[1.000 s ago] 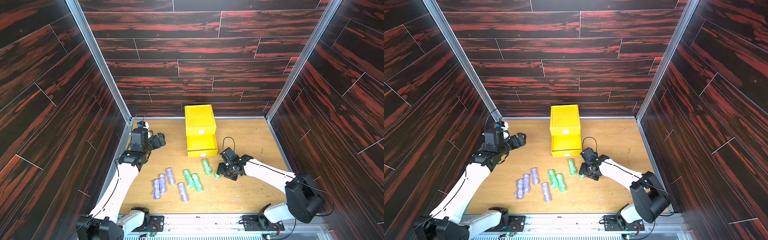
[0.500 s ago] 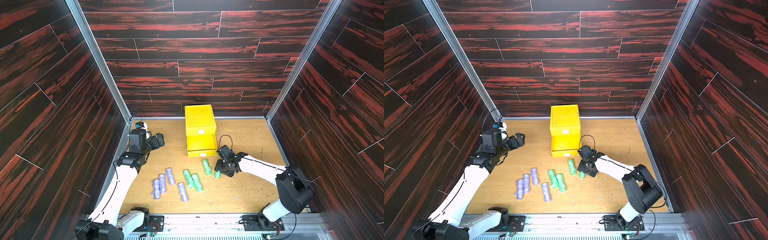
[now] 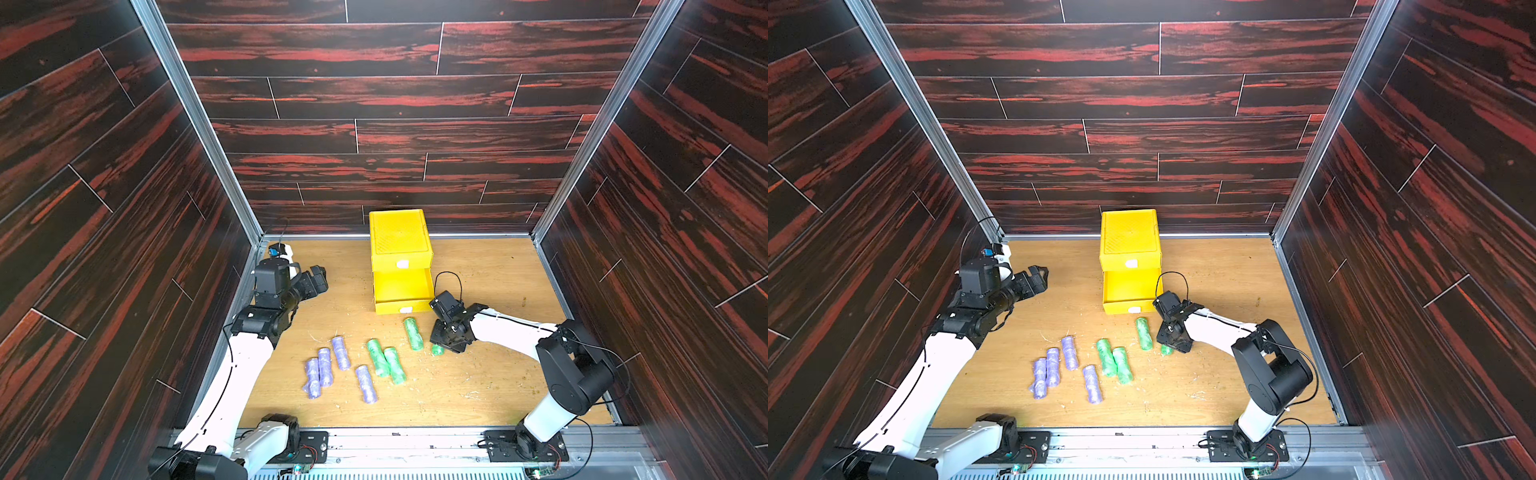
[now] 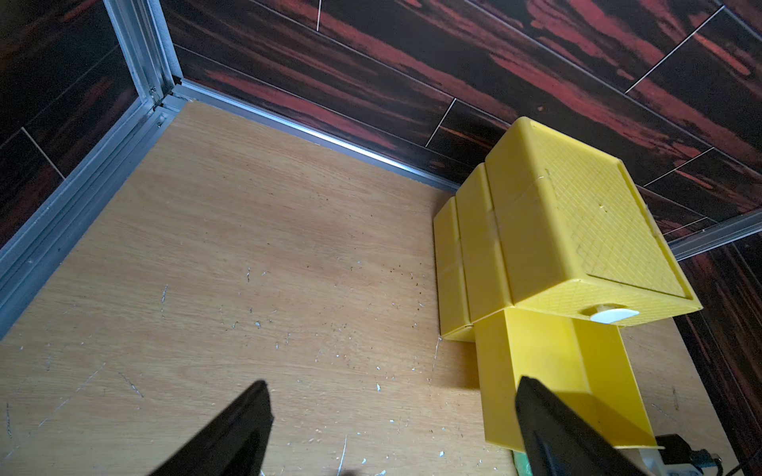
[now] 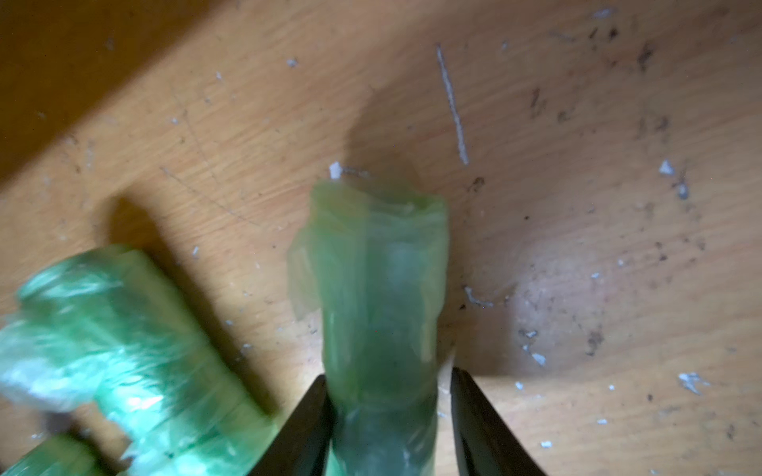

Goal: Sort the rolls of trash bags by color and place them into the drawer
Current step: Pick up the roll of trash bags from the center of the board, then place the roll of trash bags in the drawer.

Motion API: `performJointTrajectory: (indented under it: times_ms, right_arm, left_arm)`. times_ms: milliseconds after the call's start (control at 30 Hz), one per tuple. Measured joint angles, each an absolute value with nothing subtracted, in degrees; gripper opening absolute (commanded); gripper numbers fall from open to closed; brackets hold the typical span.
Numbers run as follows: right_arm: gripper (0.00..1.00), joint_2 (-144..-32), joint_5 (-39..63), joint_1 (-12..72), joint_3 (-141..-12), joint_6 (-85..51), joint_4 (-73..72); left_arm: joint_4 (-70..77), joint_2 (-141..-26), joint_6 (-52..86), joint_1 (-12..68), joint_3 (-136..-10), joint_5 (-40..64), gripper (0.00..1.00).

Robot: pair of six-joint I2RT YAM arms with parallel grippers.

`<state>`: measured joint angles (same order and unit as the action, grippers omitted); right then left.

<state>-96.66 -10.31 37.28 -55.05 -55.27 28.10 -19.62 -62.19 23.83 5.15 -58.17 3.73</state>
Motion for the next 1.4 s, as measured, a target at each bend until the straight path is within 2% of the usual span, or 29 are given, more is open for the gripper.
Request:
performJointTrajectory:
  times_ms: [233,333,467,567,633,667,767,867,933,1133,1400]
  right_arm:
    - [0.21,-97.3,-13.04,36.69,-56.38,-52.58,29.78]
    - [0.18,-95.72,-15.55,36.62,-58.52,-49.28,33.12]
    - [0.2,-90.17,-19.59,37.04,-64.75,-42.09,39.4]
    - [0.24,-86.74,-22.41,38.76,-72.58,-34.98,43.57]
    - [0.33,-85.58,-24.47,41.39,-78.5,-29.58,45.45]
    - [0.33,-85.27,-25.54,42.92,-80.97,-27.53,45.89]
    - [0.27,-84.68,-31.64,48.64,-86.8,-20.95,45.56]
    - [0.12,-82.89,-36.84,53.49,-87.44,-13.3,41.21]
    - [0.06,-81.47,-38.44,55.05,-86.7,-7.62,36.91]
    - [0.0,-81.21,-38.37,55.11,-86.59,11.31,26.85]
    - [0.0,-87.18,-35.68,54.13,-86.32,36.73,23.99]
  left_arm:
    - [-19.59,-62.08,23.97,5.13,-58.17,3.99,0.96]
    - [-19.59,-62.08,23.97,5.08,-58.17,4.05,0.96]
    - [-19.57,-62.08,24.01,4.97,-58.17,4.32,0.96]
    - [-19.46,-62.08,24.03,4.86,-58.17,4.51,0.96]
    - [-19.29,-62.08,24.03,4.86,-58.17,4.54,0.96]
    - [-19.22,-62.08,24.03,4.82,-58.17,4.6,0.96]
    - [-19.18,-62.08,24.08,4.82,-58.17,4.82,0.96]
    - [-19.18,-62.04,24.21,4.82,-58.17,4.86,0.96]
    - [-19.2,-61.84,24.21,4.82,-58.17,4.86,0.96]
    - [-18.9,-61.45,24.21,4.82,-58.15,4.86,0.96]
    - [-18.79,-61.39,24.21,4.78,-58.15,4.86,0.97]
